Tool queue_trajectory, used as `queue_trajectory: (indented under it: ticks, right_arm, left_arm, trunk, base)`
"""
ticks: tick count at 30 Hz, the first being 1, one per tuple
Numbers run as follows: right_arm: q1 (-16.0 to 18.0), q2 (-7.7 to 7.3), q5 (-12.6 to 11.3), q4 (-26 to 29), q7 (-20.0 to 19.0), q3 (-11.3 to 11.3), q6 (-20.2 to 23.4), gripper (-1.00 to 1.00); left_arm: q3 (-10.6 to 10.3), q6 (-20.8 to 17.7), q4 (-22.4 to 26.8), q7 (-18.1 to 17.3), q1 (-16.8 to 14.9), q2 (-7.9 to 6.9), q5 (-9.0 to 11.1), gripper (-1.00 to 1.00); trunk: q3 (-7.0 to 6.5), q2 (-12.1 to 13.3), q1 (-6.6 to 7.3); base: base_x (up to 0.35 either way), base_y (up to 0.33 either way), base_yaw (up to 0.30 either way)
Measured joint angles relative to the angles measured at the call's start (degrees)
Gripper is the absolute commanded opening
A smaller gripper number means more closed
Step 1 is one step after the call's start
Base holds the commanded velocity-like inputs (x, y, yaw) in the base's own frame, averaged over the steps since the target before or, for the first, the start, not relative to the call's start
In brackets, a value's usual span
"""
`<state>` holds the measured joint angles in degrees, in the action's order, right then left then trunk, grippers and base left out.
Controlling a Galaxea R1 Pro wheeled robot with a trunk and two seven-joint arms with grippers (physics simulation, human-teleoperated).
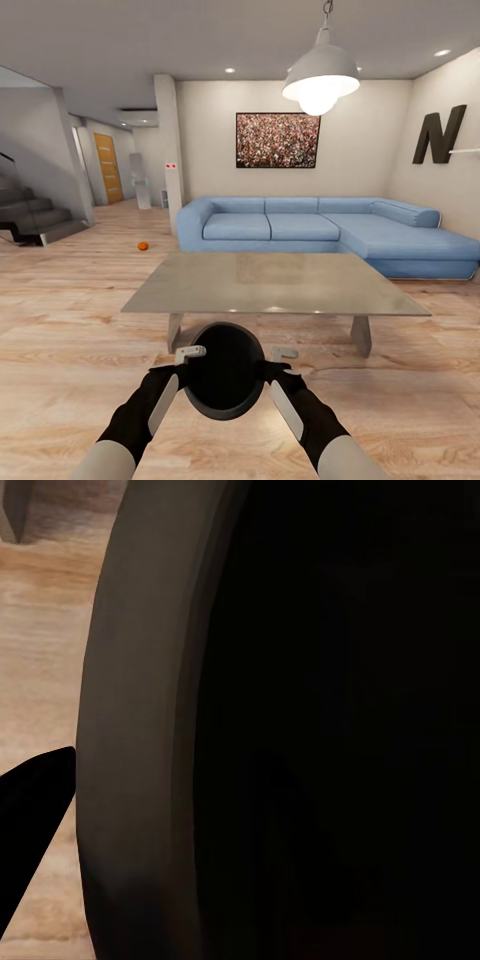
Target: Place each of the two pumpkins and all three candles from the living room inside a cabinet in the living room (use any cabinet), then make sure every cabinet is closed, and position the cauldron so it is next to a table in the living room.
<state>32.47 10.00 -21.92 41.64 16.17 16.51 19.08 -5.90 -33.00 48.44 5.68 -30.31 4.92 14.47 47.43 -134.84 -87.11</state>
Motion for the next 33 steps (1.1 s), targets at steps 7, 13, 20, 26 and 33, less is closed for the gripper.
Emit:
queue_trajectory:
  ticks: [7,13,20,26,33]
  right_arm:
    - [-0.01,0.0,-0.04,-0.06,0.02,0.02,0.05,-1.0]
    - [-0.01,0.0,-0.04,-0.07,0.02,0.03,0.05,-1.0]
    - [-0.01,0.0,-0.06,-0.08,0.01,-0.01,0.03,-1.0]
    - [-0.01,0.0,-0.06,-0.05,0.02,0.04,0.04,-1.0]
    - [-0.01,0.0,-0.08,-0.09,0.01,-0.02,0.04,-1.0]
  left_arm:
    - [0.02,-0.02,-0.1,-0.01,0.01,0.0,0.03,-1.0]
    - [0.02,0.0,-0.11,-0.01,0.02,0.0,0.04,-1.0]
    - [-0.01,-0.03,-0.14,-0.01,-0.02,0.0,0.01,-1.0]
    - [0.03,-0.04,-0.04,0.0,0.03,0.0,0.0,-1.0]
    - [-0.02,-0.05,-0.13,-0.01,-0.02,0.0,-0.01,-1.0]
  trunk:
    - [1.26,-2.8,-1.54]
    - [2.34,-5.21,-2.86]
    - [3.59,-8.02,-4.4]
    - [4.89,-8.43,-4.72]
    - [6.44,-8.52,-4.9]
  base:
    - [0.0,0.0,0.0]
    - [0.0,0.0,0.0]
    - [0.0,0.0,0.0]
    - [0.0,0.0,0.0]
    - [0.0,0.0,0.0]
